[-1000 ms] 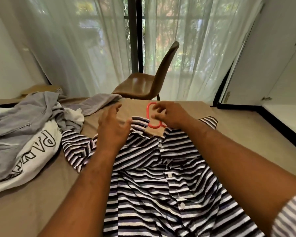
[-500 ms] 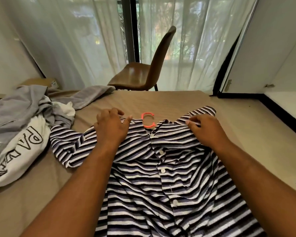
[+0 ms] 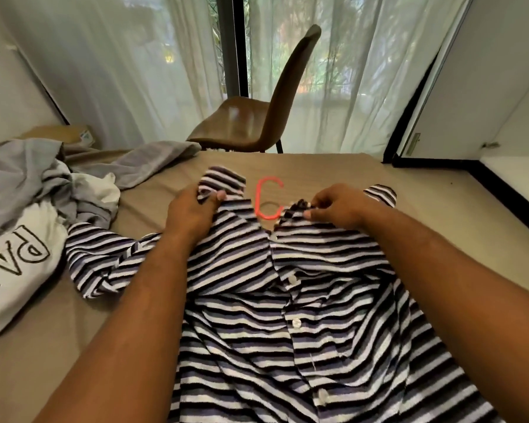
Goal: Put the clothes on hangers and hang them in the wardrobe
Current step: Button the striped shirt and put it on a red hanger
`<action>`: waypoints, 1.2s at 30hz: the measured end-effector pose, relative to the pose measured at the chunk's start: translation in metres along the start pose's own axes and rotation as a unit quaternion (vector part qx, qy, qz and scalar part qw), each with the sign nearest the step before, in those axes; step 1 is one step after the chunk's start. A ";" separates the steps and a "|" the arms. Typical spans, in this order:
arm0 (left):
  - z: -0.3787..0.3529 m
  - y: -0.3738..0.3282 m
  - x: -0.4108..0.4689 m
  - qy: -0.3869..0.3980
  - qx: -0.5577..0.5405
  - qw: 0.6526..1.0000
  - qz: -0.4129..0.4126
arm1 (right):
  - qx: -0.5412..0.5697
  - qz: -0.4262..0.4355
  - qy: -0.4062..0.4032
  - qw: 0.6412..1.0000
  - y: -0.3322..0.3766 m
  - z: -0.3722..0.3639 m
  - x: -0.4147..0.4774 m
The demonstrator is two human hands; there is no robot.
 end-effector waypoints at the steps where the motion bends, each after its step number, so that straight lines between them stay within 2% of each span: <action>1: 0.007 -0.004 -0.001 -0.047 -0.033 0.998 -0.010 | 0.002 0.014 -0.060 0.998 0.000 0.011 0.002; 4: 0.014 -0.005 -0.006 -0.123 -0.078 0.989 -0.033 | 0.018 0.042 -0.202 0.978 -0.001 0.027 0.002; 7: 0.005 0.006 -0.007 -0.120 -0.061 0.991 -0.020 | 0.014 0.032 -0.237 0.971 -0.012 0.013 0.007; 9: -0.005 0.015 -0.005 -0.075 -0.042 0.996 0.027 | 0.007 -0.010 -0.186 0.982 -0.023 0.000 0.016; 11: -0.018 0.022 -0.001 0.009 -0.013 0.997 0.071 | -0.015 -0.052 -0.089 0.995 -0.030 -0.017 0.023; 14: -0.030 0.015 -0.004 0.121 0.075 0.987 0.079 | -0.028 -0.040 -0.014 0.999 -0.025 -0.027 0.019; 17: -0.025 -0.012 -0.010 0.134 0.067 0.989 0.008 | -0.016 0.006 -0.022 1.000 -0.012 -0.024 0.002; 21: 0.006 -0.057 -0.027 0.081 -0.012 0.993 -0.088 | 0.020 0.089 -0.123 0.988 0.018 0.007 -0.045; 26: 0.055 -0.109 -0.064 -0.010 -0.074 0.980 -0.183 | 0.134 0.160 -0.054 0.977 0.058 0.030 -0.110; 29: 0.079 -0.144 -0.091 -0.052 -0.072 0.969 -0.232 | 0.186 0.151 -0.100 0.966 0.069 0.054 -0.138; 32: 0.090 -0.170 -0.117 -0.059 -0.070 0.953 -0.289 | 0.215 0.085 -0.131 0.964 0.060 0.069 -0.154; 36: 0.091 -0.184 -0.150 -0.062 -0.066 0.942 -0.322 | 0.221 0.038 -0.045 0.973 0.062 0.068 -0.174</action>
Point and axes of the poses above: each hand's wrist, its own x-axis towards the middle knuckle, its own z-axis out of the back of the hand, y = z × x, the point moved 10 cm from there along x, towards the middle knuckle, and after that the axes turned 10 degrees about y, right-handed, at the moved point
